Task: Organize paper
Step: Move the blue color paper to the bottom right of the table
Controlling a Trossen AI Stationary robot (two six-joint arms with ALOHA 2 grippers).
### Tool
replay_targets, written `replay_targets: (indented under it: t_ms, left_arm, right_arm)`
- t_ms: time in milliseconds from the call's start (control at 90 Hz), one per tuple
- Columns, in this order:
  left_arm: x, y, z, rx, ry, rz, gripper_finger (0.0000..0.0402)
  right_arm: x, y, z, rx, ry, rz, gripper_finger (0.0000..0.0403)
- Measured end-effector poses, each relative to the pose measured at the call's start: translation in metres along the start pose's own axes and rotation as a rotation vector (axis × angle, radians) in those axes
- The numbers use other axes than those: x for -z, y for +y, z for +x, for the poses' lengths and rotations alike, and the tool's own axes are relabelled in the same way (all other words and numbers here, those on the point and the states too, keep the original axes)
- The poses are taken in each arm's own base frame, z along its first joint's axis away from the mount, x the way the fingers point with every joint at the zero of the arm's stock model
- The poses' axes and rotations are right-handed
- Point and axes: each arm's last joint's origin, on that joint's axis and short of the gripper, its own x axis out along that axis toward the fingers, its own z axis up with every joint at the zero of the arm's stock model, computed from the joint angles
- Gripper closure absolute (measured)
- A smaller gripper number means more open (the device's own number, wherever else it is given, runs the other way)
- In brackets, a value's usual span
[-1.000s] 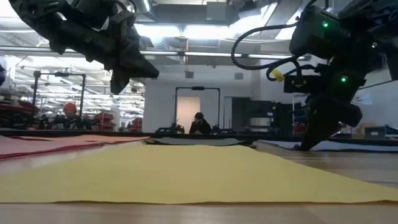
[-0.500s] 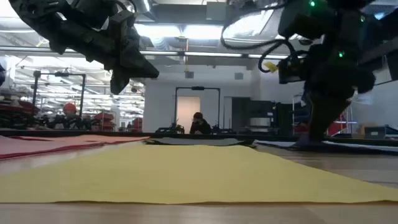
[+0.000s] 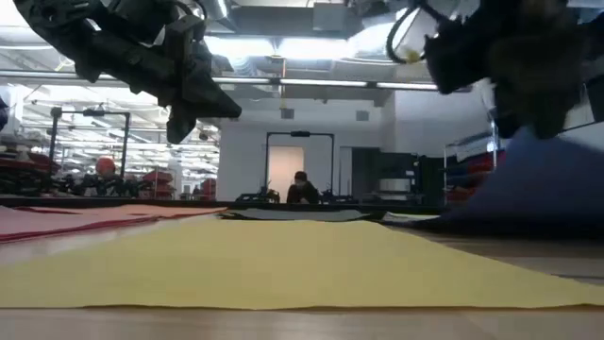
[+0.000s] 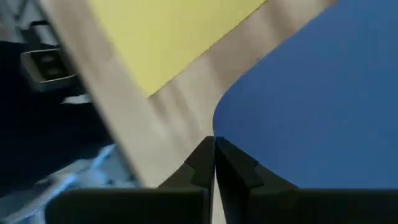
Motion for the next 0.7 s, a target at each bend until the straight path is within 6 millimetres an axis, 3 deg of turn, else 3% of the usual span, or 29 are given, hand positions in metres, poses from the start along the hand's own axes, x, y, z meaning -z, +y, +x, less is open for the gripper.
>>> replay_targets:
  t_ms: [300, 700]
  left_arm:
    - [0.001, -0.001, 0.000, 0.037, 0.024, -0.006, 0.0402]
    - [0.001, -0.001, 0.000, 0.050, 0.034, -0.004, 0.0402]
  right_arm:
    - [0.042, 0.029, 0.019, -0.047, 0.020, 0.244, 0.0402]
    - [0.093, 0.046, 0.035, -0.052, -0.058, 0.545, 0.0402]
